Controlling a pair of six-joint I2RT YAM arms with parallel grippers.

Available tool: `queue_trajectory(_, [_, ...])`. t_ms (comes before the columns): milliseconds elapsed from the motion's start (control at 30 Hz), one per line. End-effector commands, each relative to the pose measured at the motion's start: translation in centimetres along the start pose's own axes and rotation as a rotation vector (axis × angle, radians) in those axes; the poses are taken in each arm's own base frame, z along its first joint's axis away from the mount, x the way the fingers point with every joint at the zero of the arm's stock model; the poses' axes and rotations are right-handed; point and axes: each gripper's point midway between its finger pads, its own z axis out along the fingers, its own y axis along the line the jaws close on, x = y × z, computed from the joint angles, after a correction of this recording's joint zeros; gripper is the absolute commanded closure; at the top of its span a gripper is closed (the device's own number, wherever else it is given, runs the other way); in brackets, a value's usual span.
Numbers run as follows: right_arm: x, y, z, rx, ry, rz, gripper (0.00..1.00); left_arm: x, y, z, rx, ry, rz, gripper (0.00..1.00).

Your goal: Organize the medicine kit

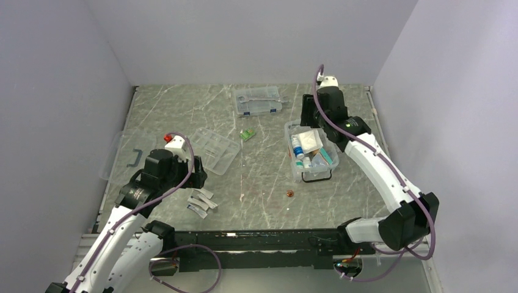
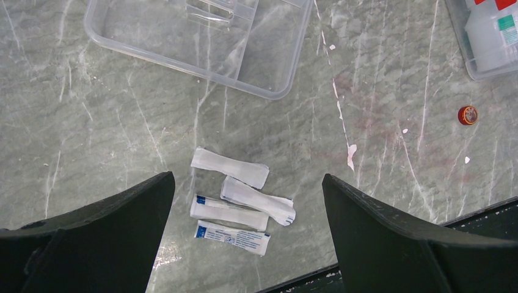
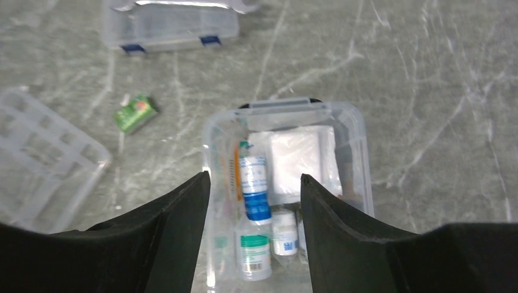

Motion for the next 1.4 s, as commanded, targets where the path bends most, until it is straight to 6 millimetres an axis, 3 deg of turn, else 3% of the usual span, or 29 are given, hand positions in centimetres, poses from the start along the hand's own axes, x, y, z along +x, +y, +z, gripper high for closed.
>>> queue_trajectory(0, [-4.5,2.7,-3.1,-0.171,-0.127,0.031,0.4,-2.1,-0.4,-0.9,0.008,-0.067,0.005,0.01])
queue_trajectory(167, [-5.2,4.8,-4.3,-0.289,-0.127,0.038,0.36,-2.1,-0.4,-1.0,0.01,-0.072,0.005,0.01])
queue_trajectory(533, [-3.2,14.3,-5.0,-0.495,-0.054,-0.096,0.34,-2.2,-0.4,-1.1,0.007,-0.079,0.004,0.01])
queue_trajectory(900, [1.5,18.3,-0.4,-0.468,0.142,-0.021,0.34,-2.4,-0.5,-1.3,0.016,-0.086,0.008,0.01])
queue_trajectory(1367, [8.9,25.4,4.2,-0.477,0.298,-0.073,0.34,-2.8,0.3,-1.9,-0.031,-0.124,-0.01,0.01])
